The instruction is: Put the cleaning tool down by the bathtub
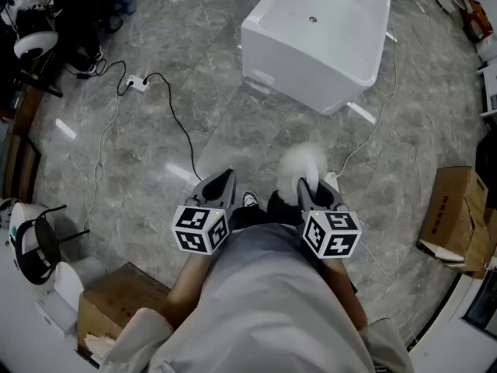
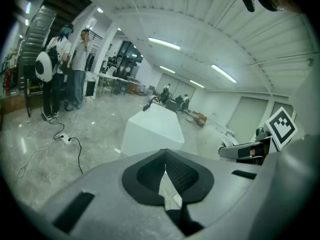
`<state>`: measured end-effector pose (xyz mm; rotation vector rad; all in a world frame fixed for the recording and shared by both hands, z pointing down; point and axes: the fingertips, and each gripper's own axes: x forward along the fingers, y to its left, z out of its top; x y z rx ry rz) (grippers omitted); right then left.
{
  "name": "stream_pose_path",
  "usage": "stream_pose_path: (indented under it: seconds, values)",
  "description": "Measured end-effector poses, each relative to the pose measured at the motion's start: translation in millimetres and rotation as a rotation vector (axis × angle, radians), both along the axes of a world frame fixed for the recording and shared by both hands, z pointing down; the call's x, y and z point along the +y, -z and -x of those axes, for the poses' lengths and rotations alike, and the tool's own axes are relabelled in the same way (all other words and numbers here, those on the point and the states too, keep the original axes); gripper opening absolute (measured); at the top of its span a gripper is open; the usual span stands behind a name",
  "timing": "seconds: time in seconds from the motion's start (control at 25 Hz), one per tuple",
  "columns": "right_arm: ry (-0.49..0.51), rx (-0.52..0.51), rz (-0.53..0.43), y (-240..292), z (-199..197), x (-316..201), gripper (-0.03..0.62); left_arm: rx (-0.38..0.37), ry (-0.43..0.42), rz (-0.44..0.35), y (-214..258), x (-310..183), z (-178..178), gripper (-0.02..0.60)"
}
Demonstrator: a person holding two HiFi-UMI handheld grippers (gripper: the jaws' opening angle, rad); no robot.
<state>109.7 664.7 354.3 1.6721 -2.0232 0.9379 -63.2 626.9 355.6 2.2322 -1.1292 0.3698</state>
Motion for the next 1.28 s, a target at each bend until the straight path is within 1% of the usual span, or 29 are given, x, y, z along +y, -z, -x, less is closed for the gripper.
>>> stream_pose_path:
  seconds: [0.28,0.4,0.52,0.68,0.88,1.04,1.28]
  values:
    - [0.023,0.001,-0.002,3,19,0,0.080,0.008,0.001,-0.020,8,0,13,0.009]
    - [0.023,0.002,-0.010,6,19,-3,0.080,0.011,0.010,-0.033,14,-1,14,0.009]
    - [0.011,-0.019,-0.017,7,16,-11,0.081,0.011,0.020,-0.041,18,-7,16,0.009]
    - [0.008,-0.025,-0.028,5,13,-21,0.081,-0.002,0.029,-0.044,18,-17,19,0.009]
    - [-0.004,-0.046,-0.062,10,4,-46,0.081,-0.017,0.036,-0.058,23,-40,23,0.009]
    - [-0.008,-0.104,-0.086,15,-2,-72,0.081,-0.034,0.051,-0.080,30,-62,24,0.009]
    - [0.026,-0.115,-0.065,10,-5,-114,0.081,-0.061,0.074,-0.073,28,-98,23,0.009]
